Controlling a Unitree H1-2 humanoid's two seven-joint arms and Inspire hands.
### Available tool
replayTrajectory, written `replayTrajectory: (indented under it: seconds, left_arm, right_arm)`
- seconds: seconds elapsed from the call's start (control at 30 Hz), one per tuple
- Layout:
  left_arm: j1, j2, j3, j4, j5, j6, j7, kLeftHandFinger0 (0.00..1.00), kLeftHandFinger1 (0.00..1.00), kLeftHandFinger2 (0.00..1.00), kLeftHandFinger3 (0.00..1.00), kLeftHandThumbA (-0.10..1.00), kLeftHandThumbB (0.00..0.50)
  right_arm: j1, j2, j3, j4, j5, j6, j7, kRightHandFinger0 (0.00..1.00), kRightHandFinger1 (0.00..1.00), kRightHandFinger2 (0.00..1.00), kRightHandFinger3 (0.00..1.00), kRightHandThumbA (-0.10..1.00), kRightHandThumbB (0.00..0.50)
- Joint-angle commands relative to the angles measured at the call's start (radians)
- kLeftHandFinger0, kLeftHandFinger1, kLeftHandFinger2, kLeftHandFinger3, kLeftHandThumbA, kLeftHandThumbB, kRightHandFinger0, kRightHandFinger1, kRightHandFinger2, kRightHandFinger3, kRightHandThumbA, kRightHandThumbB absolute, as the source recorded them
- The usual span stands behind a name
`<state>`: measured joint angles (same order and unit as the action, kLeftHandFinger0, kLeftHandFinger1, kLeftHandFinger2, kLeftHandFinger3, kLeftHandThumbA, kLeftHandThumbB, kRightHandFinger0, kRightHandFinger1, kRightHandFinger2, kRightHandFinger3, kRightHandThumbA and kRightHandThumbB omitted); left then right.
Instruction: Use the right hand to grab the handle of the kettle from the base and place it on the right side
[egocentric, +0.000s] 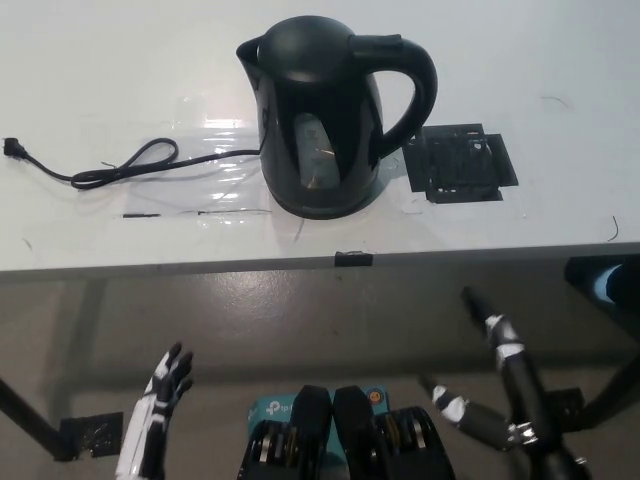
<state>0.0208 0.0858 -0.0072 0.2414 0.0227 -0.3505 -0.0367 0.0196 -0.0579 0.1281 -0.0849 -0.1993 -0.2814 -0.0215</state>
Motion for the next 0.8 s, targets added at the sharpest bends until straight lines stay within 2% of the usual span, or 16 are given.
replayTrajectory:
  seconds: [0.0,0.07,0.17,0.37,0.47,0.57,0.63,0.77]
  left_arm:
    - [-0.035,-0.013,-0.023,-0.057,-0.014,-0.030,-0.025,1.00,1.00,1.00,1.00,1.00,0.500]
    - [-0.038,-0.016,-0.028,-0.062,-0.015,-0.021,-0.027,1.00,1.00,1.00,1.00,1.00,0.500]
    - [-0.033,-0.013,-0.027,-0.072,-0.016,-0.009,-0.026,1.00,1.00,1.00,1.00,1.00,0.500]
    - [-0.042,-0.010,-0.022,-0.042,-0.001,-0.028,-0.014,1.00,1.00,1.00,1.00,1.00,0.500]
    - [-0.043,-0.009,-0.022,-0.046,0.009,-0.027,-0.010,1.00,1.00,1.00,1.00,1.00,0.500]
    - [-0.050,-0.009,-0.022,-0.037,0.007,-0.038,-0.013,1.00,1.00,1.00,1.00,1.00,0.500]
    - [-0.047,-0.008,-0.021,-0.036,0.005,-0.038,-0.013,1.00,1.00,1.00,1.00,1.00,0.500]
    - [-0.042,-0.009,-0.020,-0.036,0.002,-0.035,-0.014,1.00,1.00,1.00,1.00,1.00,0.500]
  right_arm:
    - [-0.028,0.011,-0.050,-0.133,-0.016,-0.035,-0.043,1.00,1.00,1.00,1.00,0.81,0.079]
    - [-0.054,0.010,-0.065,-0.192,0.008,0.007,-0.030,1.00,1.00,1.00,1.00,0.82,0.054]
    - [-0.113,0.017,-0.082,-0.229,0.008,0.069,-0.021,1.00,1.00,1.00,1.00,0.78,0.049]
    - [-0.350,0.017,-0.121,-0.177,-0.038,0.278,-0.020,1.00,1.00,1.00,1.00,0.86,0.113]
    - [-0.434,0.012,-0.134,-0.092,-0.039,0.308,-0.030,1.00,1.00,1.00,1.00,0.89,0.158]
    - [-0.538,0.010,-0.146,0.035,-0.039,0.333,-0.047,1.00,1.00,1.00,1.00,0.88,0.173]
    - [-0.599,0.008,-0.150,0.121,-0.035,0.345,-0.055,1.00,1.00,1.00,1.00,0.88,0.201]
    - [-0.730,0.001,-0.151,0.307,-0.049,0.327,-0.093,1.00,1.00,1.00,1.00,0.87,0.226]
